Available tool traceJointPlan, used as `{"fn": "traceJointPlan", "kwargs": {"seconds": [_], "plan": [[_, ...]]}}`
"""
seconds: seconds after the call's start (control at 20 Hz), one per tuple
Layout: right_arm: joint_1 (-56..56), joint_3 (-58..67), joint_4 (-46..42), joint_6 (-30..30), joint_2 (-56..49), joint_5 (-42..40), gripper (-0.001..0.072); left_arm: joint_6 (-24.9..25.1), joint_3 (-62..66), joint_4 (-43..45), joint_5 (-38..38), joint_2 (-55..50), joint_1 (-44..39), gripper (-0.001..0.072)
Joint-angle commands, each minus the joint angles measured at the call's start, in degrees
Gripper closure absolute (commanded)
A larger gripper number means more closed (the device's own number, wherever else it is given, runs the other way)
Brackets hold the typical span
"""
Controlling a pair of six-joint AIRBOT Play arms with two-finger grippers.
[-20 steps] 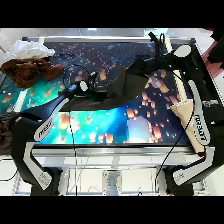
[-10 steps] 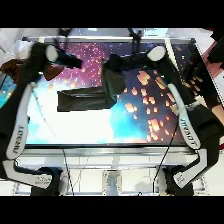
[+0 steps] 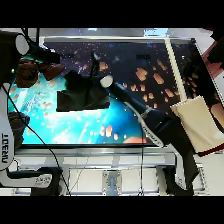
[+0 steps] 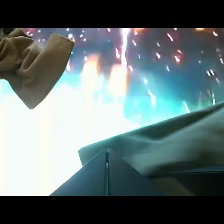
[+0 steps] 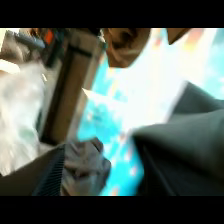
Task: Fold the shirts.
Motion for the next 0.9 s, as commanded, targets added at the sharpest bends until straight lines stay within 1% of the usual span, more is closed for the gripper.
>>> {"fn": "traceJointPlan", "kwargs": {"seconds": [0.0, 0.1, 0.15, 0.2, 0.3, 0.35, 0.45, 0.5, 0.55, 0.65, 0.75, 0.85], "plan": [[2.54, 1.09, 5.99, -0.42, -2.27, -11.26, 0.0165, -0.04, 0.04, 0.22, -1.22, 0.24, 0.31, 0.0697], [0.76, 1.18, 4.87, -0.55, -1.44, -9.70, 0.0172, -0.07, 0.04, -0.02, -1.33, 0.24, 0.31, 0.0697], [-0.57, 1.18, 2.84, -1.84, -1.03, -7.82, 0.0172, -0.04, 0.04, -0.02, -1.44, 0.24, 0.31, 0.0697], [-2.34, 1.18, -0.61, -3.43, -0.59, -5.11, 0.0172, -0.04, 0.04, -0.04, -1.51, 0.24, 0.31, 0.0697], [-6.56, 1.14, -9.05, -2.91, -0.33, 1.81, 0.0174, -0.04, 0.04, -0.07, -1.46, 0.24, 0.31, 0.0697], [-8.90, 0.92, -12.85, -0.39, -0.35, 5.99, 0.0174, -0.04, 0.04, -0.07, -1.44, 0.24, 0.31, 0.0697], [-13.90, -0.72, -20.81, 9.62, -0.42, 15.80, 0.0174, -0.04, 0.04, -0.07, -1.22, 0.24, 0.31, 0.0697], [-15.87, -1.70, -23.98, 13.51, -0.44, 20.50, 0.0174, -0.04, 0.04, -0.09, -1.01, 0.24, 0.31, 0.0697], [-17.46, -2.89, -26.36, 15.89, -0.46, 25.09, 0.0174, -0.07, 0.04, -0.20, -0.63, 0.24, 0.31, 0.0697], [-19.43, -5.18, -27.34, 16.26, -0.70, 30.05, 0.0172, -0.07, 0.04, -0.66, 0.50, 0.24, 0.28, 0.0697], [-19.71, -5.97, -27.36, 16.28, -1.66, 31.47, 0.0164, -0.09, -0.02, -0.98, 1.07, 0.22, 0.28, 0.0697], [-19.34, -5.95, -27.12, 16.28, -2.89, 31.10, 0.0163, -0.07, -0.07, -1.03, 1.14, 0.22, 0.28, 0.0697]]}}
